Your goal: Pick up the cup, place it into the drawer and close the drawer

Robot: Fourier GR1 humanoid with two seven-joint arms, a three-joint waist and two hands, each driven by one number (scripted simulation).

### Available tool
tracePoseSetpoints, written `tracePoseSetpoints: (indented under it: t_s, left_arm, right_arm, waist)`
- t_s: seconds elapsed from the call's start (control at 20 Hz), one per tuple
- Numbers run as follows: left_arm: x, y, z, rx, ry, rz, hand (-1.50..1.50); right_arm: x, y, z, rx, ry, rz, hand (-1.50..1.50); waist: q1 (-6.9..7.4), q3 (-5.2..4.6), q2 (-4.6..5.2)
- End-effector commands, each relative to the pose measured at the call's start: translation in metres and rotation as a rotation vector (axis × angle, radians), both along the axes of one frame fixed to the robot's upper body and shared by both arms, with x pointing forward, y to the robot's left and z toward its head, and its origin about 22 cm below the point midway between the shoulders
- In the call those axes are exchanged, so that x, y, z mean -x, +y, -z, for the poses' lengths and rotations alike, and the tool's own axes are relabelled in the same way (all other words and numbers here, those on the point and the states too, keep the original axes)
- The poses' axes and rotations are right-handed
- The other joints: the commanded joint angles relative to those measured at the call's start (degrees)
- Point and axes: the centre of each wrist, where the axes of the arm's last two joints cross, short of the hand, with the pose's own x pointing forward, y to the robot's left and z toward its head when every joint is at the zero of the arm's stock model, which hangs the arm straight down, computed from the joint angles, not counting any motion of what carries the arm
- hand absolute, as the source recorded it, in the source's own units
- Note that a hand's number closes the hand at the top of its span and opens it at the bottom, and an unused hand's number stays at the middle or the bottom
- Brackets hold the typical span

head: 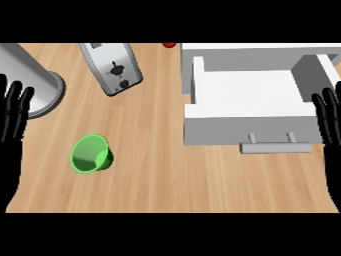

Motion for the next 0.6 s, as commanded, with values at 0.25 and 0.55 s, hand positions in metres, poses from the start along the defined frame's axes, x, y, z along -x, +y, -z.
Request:
tracePoseSetpoints:
  t_s: [0.25, 0.55]
  left_arm:
    - [-0.005, 0.025, 0.007, -0.002, 0.021, 0.554, -1.5]
    - [-0.023, 0.068, 0.056, 0.198, 0.307, 0.506, -1.5]
  right_arm:
    - [-0.002, 0.001, -0.001, -0.013, -0.042, -0.049, -1.5]
    - [-0.023, 0.003, 0.002, 0.052, 0.121, -0.162, -1.5]
  waist:
    - [0.33, -0.97, -0.75]
    - [0.58, -0.86, -0.66]
